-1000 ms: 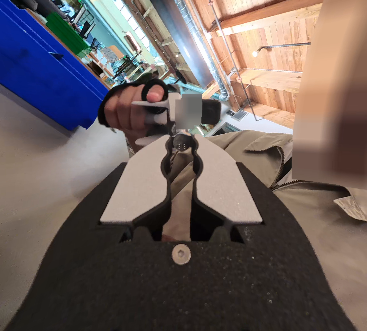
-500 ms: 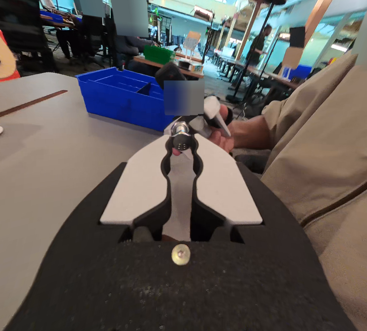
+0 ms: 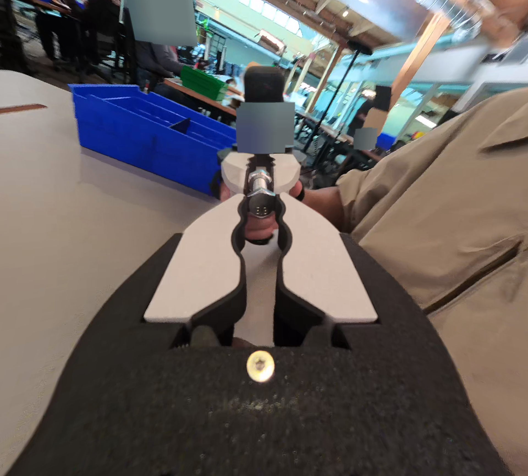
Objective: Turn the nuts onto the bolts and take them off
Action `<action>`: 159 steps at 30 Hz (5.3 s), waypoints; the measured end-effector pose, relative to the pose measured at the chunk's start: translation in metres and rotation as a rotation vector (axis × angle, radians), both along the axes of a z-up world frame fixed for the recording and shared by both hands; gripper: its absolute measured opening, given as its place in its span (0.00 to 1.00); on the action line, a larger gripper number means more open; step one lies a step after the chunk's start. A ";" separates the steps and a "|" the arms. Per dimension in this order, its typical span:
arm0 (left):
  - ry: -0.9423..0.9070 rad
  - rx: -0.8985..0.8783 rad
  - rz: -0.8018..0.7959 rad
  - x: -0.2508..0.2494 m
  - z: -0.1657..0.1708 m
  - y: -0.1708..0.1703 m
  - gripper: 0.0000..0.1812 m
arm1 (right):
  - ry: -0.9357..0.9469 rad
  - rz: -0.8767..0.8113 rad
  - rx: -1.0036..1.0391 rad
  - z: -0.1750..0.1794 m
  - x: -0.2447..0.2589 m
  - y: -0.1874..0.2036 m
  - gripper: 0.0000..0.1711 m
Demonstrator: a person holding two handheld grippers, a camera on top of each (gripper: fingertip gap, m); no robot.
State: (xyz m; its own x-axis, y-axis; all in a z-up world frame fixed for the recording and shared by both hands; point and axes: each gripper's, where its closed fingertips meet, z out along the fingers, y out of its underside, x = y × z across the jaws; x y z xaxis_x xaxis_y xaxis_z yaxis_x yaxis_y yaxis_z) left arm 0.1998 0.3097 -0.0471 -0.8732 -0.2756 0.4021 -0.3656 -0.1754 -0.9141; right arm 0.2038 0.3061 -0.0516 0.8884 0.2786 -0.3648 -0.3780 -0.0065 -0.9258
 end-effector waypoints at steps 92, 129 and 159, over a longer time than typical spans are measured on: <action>0.097 0.411 1.106 -0.011 -0.090 0.107 0.10 | -0.302 -0.762 -0.553 -0.094 0.057 -0.034 0.25; 0.059 0.435 1.074 -0.044 -0.089 0.124 0.10 | -0.464 -0.351 -0.845 -0.152 0.113 0.211 0.23; -0.051 0.378 1.057 -0.017 -0.073 0.115 0.10 | -0.516 -0.904 -0.512 -0.058 0.082 -0.017 0.10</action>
State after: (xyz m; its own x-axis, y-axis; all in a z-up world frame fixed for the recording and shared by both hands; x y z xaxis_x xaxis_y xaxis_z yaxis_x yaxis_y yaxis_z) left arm 0.1826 0.4251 -0.1199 -0.1412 -0.9843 0.1061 -0.1581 -0.0833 -0.9839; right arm 0.2856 0.2891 -0.1097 0.7640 -0.6094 0.2120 -0.0146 -0.3448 -0.9385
